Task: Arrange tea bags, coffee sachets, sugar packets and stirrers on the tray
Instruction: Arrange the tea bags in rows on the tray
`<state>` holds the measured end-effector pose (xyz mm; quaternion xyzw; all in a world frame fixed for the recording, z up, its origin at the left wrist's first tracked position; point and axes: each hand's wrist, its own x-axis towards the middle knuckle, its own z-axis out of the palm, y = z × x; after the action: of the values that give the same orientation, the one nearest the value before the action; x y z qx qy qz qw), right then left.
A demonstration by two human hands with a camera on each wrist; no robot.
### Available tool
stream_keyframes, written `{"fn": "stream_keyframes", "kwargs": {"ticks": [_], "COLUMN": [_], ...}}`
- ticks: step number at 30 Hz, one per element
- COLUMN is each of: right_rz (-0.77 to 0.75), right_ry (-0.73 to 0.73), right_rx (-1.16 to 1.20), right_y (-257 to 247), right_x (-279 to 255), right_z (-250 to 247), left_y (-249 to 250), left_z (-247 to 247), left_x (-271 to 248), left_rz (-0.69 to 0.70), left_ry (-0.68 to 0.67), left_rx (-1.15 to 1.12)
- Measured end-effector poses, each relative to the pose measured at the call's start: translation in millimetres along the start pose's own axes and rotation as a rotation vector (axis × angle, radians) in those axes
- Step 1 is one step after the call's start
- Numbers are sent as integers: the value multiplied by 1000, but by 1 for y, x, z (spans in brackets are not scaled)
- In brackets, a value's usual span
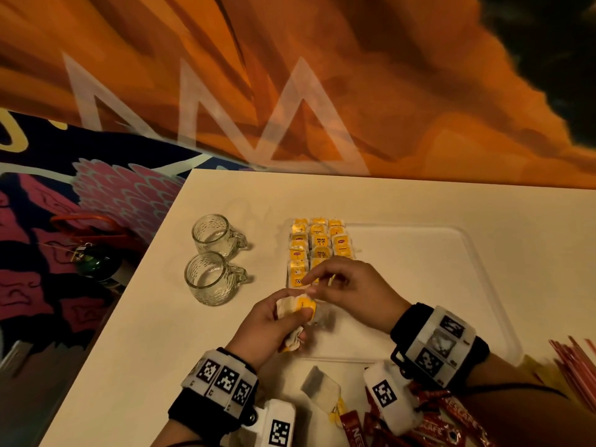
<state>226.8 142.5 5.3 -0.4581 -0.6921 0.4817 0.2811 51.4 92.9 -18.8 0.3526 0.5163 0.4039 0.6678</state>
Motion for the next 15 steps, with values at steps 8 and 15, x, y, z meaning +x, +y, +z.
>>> {"fn": "stream_keyframes", "kwargs": {"ticks": [8,15], "right_rz": [70,184], "right_ry": [-2,63], "right_rx": [-96,234], "right_y": [-1,2], "right_x": [-8,-20], "right_z": [6,1], "left_y": [10,8], "left_z": [6,1], "left_x": [-10,-16], "left_rz": [122,121], "left_ry": [8,95], "left_rx": [146,167]}}
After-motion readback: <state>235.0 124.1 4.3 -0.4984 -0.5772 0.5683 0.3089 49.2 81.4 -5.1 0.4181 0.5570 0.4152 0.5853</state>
